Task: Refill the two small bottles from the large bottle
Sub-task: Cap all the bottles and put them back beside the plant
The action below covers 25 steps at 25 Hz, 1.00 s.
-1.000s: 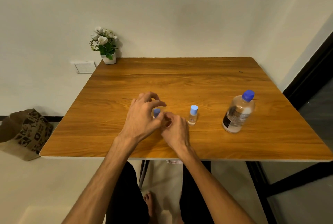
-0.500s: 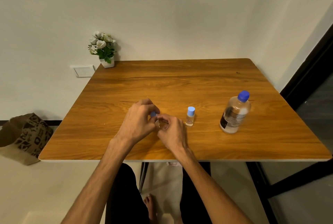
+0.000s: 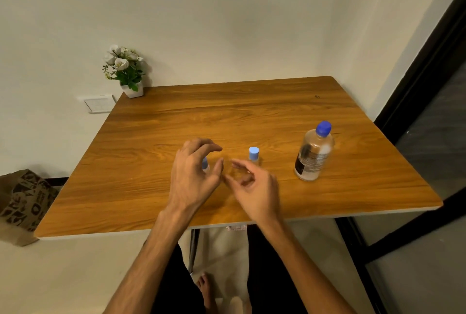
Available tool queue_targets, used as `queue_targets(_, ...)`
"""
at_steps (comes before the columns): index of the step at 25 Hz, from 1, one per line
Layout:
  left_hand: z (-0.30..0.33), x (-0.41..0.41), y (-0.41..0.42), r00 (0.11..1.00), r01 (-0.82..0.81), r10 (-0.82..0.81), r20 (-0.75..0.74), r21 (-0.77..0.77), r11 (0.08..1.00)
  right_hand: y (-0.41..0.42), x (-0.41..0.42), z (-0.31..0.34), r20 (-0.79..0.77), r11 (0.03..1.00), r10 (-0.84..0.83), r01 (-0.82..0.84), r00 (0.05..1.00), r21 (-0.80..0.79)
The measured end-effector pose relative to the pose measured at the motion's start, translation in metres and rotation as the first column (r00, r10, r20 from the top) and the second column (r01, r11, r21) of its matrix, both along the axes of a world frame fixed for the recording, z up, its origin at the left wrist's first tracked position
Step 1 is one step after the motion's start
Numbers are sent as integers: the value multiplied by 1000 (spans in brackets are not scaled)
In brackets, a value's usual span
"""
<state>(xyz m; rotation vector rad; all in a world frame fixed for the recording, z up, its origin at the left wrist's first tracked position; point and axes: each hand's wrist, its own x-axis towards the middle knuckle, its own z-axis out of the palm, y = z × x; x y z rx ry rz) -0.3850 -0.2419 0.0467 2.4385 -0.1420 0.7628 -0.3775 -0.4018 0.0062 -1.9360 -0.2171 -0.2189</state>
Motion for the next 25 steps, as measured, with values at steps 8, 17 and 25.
queue_targets(8,-22,28,-82,982,-62,30,-188,-170,984,-120,-11,26,87,840,-535,518,841,159)
queue_targets(17,-19,30,-94,992,-84,67,-102,-164,983,-133,37,5,-85,894,-446,448,891,12)
queue_targets(25,45,77,-84,977,71,-126,-174,-292,954,-79,88,61,23,973,-231,230,973,35)
